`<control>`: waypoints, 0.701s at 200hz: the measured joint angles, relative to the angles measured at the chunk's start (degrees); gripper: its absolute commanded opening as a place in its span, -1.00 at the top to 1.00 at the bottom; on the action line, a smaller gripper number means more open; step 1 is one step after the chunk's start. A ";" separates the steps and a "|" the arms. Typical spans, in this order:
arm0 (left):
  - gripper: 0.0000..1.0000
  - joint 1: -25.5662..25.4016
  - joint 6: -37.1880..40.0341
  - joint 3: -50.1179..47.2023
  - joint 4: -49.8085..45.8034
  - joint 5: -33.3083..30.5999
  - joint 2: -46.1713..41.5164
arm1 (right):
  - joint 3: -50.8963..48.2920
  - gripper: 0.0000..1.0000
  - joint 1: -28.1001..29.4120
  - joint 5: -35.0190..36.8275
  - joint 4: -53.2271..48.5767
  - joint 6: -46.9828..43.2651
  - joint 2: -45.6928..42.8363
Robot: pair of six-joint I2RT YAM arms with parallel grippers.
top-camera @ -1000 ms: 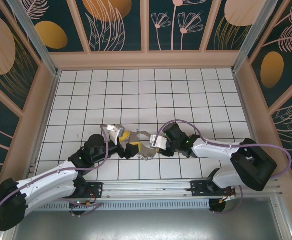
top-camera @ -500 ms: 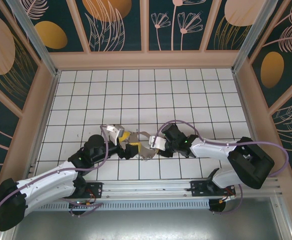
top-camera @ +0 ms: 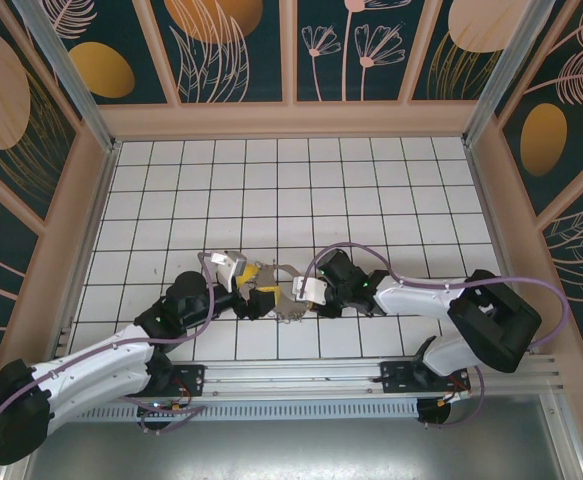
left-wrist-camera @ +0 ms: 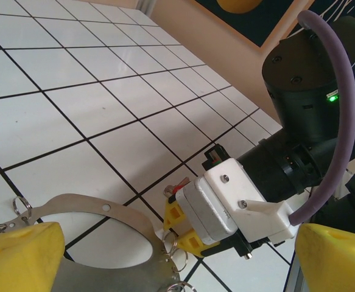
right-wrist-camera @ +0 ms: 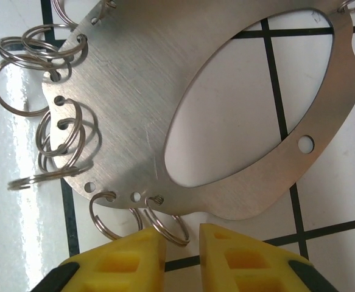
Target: Put the keys on the keyring
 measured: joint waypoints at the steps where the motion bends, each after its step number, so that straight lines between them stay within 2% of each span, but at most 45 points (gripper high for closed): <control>1: -0.93 0.00 0.00 0.00 -0.02 0.00 0.00 | 0.00 0.62 0.02 -0.02 0.00 0.00 0.00; 89: -0.93 0.00 -0.44 -0.55 -0.07 -0.24 -1.38 | 0.90 0.63 1.86 -0.44 -0.61 -0.39 0.63; 140: -0.92 0.00 -0.79 -0.74 -0.13 -0.72 -2.05 | 0.98 0.82 2.38 -0.61 -1.36 -0.52 0.66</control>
